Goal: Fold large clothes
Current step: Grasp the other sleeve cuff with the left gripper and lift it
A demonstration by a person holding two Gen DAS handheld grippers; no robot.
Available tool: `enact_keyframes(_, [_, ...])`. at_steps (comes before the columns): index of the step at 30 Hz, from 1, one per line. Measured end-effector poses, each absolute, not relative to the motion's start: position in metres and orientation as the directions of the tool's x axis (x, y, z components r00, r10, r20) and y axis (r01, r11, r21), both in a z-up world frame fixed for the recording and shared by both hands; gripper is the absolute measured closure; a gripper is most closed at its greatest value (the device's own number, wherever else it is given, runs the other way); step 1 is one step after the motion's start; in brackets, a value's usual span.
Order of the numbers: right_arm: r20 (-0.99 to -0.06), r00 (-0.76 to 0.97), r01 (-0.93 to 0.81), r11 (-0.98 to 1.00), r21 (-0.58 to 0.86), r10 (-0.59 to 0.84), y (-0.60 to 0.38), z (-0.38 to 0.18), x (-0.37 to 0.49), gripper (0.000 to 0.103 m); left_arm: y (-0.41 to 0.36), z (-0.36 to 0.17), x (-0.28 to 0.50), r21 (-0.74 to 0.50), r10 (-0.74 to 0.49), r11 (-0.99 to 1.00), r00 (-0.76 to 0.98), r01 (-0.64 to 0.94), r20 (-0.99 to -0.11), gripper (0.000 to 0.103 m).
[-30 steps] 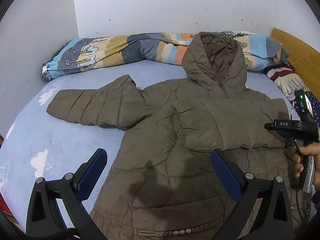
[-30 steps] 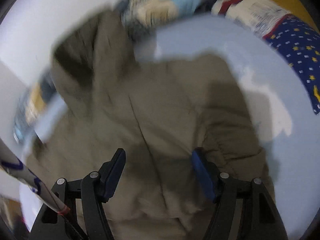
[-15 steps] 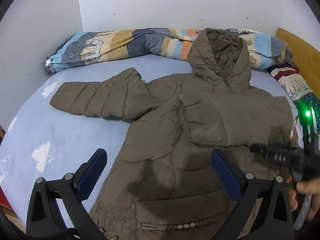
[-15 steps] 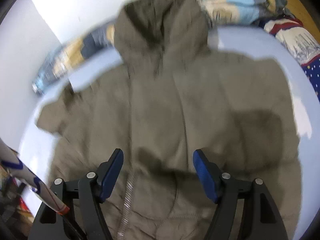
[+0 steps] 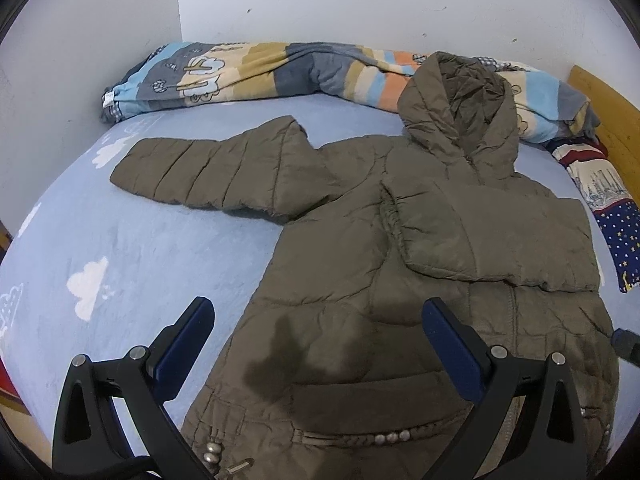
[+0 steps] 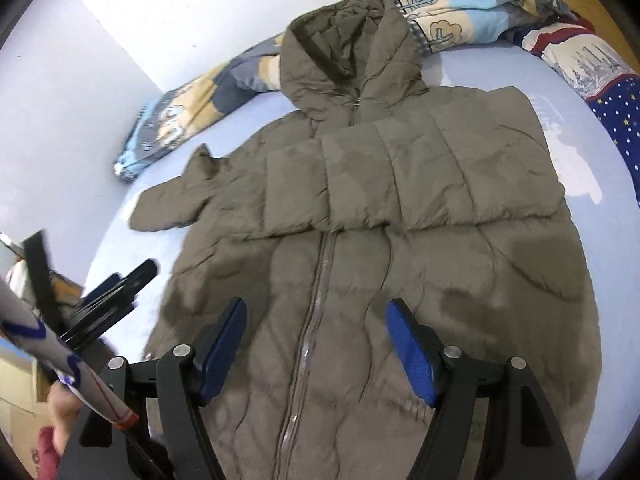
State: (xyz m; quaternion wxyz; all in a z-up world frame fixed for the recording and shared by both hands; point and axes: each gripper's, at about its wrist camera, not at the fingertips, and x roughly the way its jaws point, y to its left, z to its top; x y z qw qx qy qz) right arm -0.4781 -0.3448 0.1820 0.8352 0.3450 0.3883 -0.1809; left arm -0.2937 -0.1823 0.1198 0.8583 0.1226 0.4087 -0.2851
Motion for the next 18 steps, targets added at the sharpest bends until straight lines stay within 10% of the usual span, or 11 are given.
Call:
enact_keyframes(6, [-0.833, 0.535, 0.640, 0.711, 0.291, -0.140, -0.366, 0.166, -0.476, 0.025, -0.183, 0.126, -0.271, 0.004, -0.364, 0.828, 0.544, 0.560, -0.756, 0.000])
enact_keyframes(18, [-0.780, 0.624, 0.575, 0.653, 0.494, 0.041, -0.387, 0.146, -0.483, 0.025, -0.142, 0.117, -0.106, -0.050, -0.244, 0.943, 0.583, 0.328, -0.775, 0.000])
